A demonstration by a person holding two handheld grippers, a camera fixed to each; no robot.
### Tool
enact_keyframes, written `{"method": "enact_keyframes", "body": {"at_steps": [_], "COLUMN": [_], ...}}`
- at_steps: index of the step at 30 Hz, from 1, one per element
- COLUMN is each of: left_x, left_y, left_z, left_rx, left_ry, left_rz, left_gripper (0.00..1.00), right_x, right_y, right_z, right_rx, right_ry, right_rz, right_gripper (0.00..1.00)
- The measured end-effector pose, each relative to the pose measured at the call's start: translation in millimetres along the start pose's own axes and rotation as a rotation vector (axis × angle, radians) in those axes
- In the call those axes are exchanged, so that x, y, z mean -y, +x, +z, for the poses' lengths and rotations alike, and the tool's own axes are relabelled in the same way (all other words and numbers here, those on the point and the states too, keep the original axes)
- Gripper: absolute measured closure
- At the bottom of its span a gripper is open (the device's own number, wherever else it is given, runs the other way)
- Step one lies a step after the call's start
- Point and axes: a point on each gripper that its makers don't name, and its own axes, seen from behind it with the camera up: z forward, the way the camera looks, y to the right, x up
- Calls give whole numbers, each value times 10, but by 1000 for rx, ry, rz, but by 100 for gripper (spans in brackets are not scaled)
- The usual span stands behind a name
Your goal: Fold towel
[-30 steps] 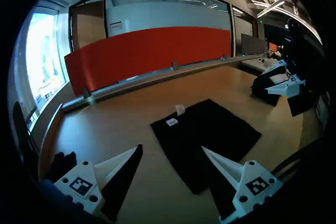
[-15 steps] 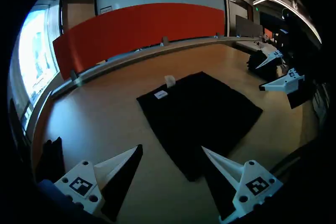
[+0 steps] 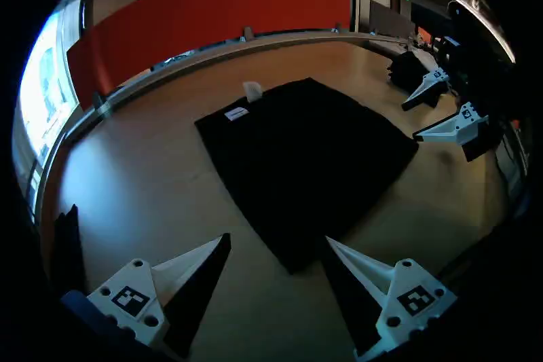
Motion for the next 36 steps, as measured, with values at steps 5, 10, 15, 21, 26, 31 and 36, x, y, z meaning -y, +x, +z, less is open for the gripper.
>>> {"method": "enact_keyframes", "body": {"at_steps": [5, 10, 15, 21, 26, 31, 36], "left_x": [-89, -152, -163, -170, -179, -200, -233], "left_y": [-116, -206, -230, -237, -239, -238, -229], "left_z": [40, 79, 105, 116, 117, 124, 133], "left_rx": [35, 62, 74, 84, 90, 94, 101], "left_ry": [-28, -45, -51, -60, -64, -69, -72], "left_rz": [10, 20, 17, 7, 6, 12, 17], "left_gripper": [8, 8, 8, 9, 12, 21, 28], "right_x": [66, 97, 108, 137, 156, 154, 149], "right_y": [-110, -186, -252, -275, -281, -282, -283], "right_z": [27, 40, 46, 58, 62, 62, 69], "right_rx": [30, 53, 73, 79, 81, 82, 84], "right_ry": [25, 41, 54, 80, 93, 95, 96], "right_rz": [-17, -30, -22, -2, 6, 9, 12], "right_gripper": [0, 1, 5, 13, 22, 31, 41]}}
